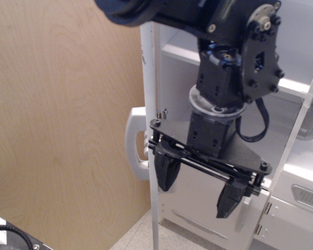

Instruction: Close fridge

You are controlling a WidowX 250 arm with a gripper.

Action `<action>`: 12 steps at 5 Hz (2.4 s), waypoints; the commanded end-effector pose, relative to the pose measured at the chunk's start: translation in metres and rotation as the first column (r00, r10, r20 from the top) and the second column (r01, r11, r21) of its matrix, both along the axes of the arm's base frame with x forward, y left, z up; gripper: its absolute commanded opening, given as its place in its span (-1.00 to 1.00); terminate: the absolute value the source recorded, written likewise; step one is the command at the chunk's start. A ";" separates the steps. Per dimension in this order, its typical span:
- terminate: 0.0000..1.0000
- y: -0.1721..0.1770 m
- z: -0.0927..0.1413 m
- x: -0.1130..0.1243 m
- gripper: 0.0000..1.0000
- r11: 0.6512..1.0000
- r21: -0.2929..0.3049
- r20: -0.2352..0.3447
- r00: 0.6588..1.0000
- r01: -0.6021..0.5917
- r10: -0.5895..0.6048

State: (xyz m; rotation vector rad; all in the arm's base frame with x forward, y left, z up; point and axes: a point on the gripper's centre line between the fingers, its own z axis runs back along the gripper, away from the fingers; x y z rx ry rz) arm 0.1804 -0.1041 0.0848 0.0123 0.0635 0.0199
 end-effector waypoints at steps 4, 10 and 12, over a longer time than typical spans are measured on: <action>-1.00 0.043 0.022 -0.018 1.00 0.991 -0.046 0.049 0.991 0.123 -0.121; -1.00 0.136 0.036 0.019 1.00 0.999 -0.045 0.081 0.996 0.027 -0.023; -1.00 0.119 0.036 0.041 1.00 0.999 -0.025 0.070 0.997 0.019 -0.018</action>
